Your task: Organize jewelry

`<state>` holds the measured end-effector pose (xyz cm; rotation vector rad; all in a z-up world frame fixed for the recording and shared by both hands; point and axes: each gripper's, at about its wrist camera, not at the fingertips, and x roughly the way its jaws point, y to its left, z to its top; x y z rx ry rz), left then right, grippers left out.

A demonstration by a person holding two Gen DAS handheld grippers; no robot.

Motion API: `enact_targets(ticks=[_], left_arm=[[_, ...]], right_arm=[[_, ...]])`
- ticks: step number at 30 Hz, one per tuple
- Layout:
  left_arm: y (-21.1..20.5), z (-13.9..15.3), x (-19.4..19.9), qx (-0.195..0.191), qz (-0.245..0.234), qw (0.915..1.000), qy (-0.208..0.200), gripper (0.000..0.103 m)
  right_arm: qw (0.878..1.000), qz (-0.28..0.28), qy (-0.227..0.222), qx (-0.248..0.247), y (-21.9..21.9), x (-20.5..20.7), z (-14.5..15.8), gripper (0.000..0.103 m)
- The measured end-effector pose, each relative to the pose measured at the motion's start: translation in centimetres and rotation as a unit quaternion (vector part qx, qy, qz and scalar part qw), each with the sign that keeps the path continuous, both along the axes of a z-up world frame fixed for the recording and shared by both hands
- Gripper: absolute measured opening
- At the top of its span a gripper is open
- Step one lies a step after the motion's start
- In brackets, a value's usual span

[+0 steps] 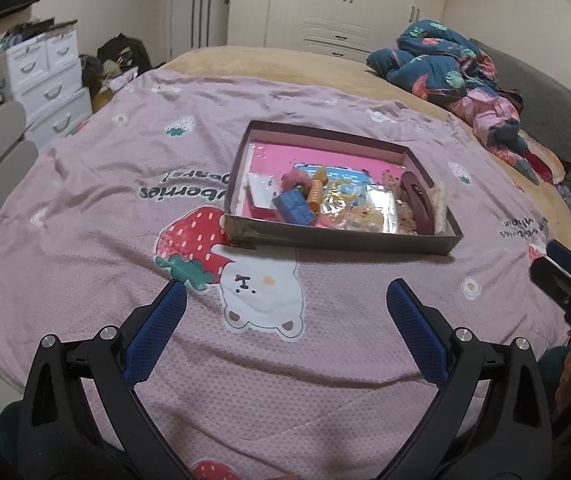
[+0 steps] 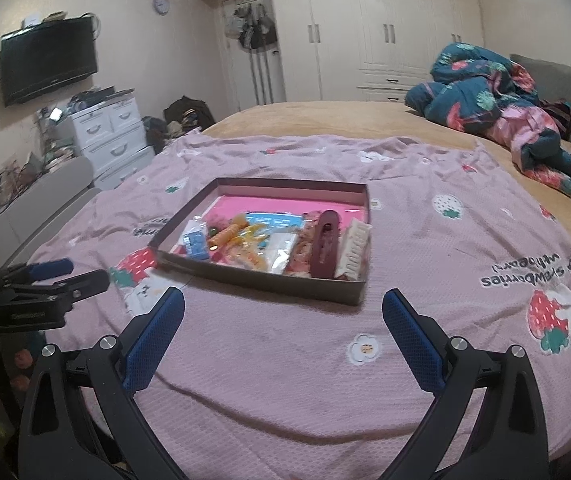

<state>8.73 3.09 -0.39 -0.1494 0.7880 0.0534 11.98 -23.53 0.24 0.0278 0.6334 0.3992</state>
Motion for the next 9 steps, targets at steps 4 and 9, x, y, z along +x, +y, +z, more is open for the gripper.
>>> enact_targets(ticks=[4,9], left_arm=[[4.1,-1.1,3.2,0.001,0.083,0.996,0.035,0.094],[13.2,-4.2,10.2,0.045,0.222,0.9695,0.093,0.094]], right_arm=[[0.996,-0.085,0.018,-0.002,-4.2,4.6,-1.4,0.099],[0.957,-0.277,0.086,-0.035,-14.1,14.9,-5.6,0.099]])
